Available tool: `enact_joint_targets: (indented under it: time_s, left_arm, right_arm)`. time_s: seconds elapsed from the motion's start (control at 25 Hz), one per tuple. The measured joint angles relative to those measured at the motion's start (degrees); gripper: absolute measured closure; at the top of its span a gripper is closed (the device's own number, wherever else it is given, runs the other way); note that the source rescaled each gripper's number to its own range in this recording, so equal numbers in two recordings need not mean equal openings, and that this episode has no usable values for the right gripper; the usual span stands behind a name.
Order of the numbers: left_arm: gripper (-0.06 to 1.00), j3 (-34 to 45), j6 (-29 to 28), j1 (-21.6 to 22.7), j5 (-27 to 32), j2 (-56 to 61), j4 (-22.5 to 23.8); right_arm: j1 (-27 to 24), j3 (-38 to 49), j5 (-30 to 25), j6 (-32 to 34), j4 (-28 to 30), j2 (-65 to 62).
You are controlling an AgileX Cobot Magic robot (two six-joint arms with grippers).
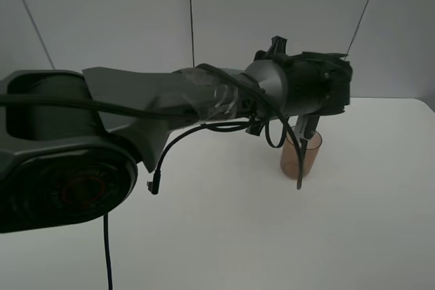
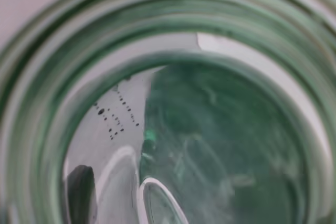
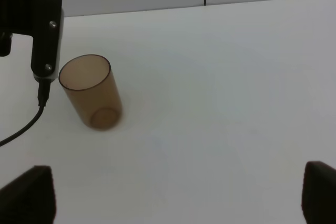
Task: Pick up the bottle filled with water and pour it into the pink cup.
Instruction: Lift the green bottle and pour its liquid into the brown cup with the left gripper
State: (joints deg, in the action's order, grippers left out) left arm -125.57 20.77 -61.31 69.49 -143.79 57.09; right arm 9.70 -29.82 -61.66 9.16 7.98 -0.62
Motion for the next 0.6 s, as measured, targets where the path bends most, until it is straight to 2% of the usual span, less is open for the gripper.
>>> enact_joint_targets:
  time_s: [0.6]
  left_arm:
    - [0.93,0.0,4.4,-0.5,0.0,-0.8,1.1]
  right_arm:
    - [0.0,0.0,0.0,0.0,0.0,0.0]
